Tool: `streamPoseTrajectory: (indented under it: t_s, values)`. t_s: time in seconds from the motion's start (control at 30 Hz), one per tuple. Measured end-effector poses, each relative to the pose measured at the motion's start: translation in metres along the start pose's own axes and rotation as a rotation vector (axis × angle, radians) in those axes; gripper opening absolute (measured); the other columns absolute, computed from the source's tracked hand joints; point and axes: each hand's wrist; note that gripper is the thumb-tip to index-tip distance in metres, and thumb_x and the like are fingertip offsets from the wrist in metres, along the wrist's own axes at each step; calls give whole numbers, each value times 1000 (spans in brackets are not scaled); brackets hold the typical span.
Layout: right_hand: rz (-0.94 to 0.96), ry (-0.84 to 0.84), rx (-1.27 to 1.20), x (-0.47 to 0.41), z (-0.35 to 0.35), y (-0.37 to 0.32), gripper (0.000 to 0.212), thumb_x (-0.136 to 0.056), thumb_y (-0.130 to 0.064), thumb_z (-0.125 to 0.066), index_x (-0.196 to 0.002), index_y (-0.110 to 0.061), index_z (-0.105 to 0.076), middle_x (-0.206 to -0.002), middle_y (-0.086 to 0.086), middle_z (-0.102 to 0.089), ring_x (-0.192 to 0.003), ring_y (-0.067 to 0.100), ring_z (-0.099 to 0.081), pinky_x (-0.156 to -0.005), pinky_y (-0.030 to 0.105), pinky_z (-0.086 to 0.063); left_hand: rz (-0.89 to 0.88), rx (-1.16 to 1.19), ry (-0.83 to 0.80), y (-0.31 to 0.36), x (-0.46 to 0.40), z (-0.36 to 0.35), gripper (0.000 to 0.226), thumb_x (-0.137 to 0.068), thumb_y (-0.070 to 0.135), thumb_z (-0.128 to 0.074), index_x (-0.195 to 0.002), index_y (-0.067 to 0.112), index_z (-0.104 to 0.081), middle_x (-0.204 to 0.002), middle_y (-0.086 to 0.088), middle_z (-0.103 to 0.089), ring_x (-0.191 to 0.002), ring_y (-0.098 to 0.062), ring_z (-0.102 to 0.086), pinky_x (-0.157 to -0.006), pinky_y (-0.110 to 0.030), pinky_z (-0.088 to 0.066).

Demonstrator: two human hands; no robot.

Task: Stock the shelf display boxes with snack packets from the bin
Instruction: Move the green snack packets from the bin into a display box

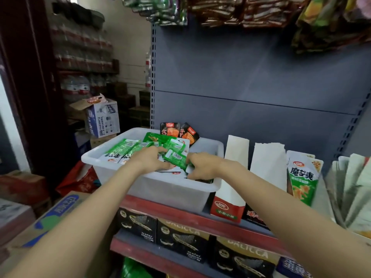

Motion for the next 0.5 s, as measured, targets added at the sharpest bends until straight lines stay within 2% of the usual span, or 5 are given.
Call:
streamPoseTrajectory:
  t_s: [0.07,0.2,0.3,0.37,0.5]
  values:
    - [1,114,-25,3,1,1,25,-93,-12,-45,-114,-2,-53,-104,18,-59,-94,34,-55,-74,36,-46,-13,27,16,-3,-1,-1,71,-76,48,-73,-138,25,-45,-136,0,-53,-121,-21,-51,-99,-34,-42]
    - [-41,523,-144,11,6,17,35,-94,-5,-42,-122,-16,-60,-113,12,-66,-98,30,-60,-82,38,-47,-91,108,136,-1,2,-1,70,-78,38,-74,-139,22,-43,-143,0,-47,-129,-20,-45,-106,-35,-37]
    - [-58,803,-621,31,17,27,30,-91,-2,-45,-106,-18,-66,-89,9,-66,-69,14,-53,-67,32,-41,-230,231,223,15,11,0,67,-81,32,-71,-141,24,-42,-144,4,-44,-132,-15,-39,-110,-36,-32]
    - [-22,857,-985,50,25,32,32,-88,3,-45,-96,-20,-66,-80,6,-63,-71,13,-54,-62,34,-46,-319,341,237,33,19,0,66,-82,31,-71,-141,25,-40,-141,12,-41,-129,-6,-35,-110,-29,-28]
    - [-44,880,-1142,85,30,50,28,-89,3,-48,-101,-15,-65,-82,-2,-66,-73,10,-63,-59,29,-52,-399,411,310,76,26,-6,36,-83,21,-71,-116,16,-59,-105,10,-60,-100,-10,-56,-74,-11,-36]
Point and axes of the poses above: each hand's wrist, its own x-axis away from the middle knuckle, its own z-axis out of the back of the hand, y = z × x
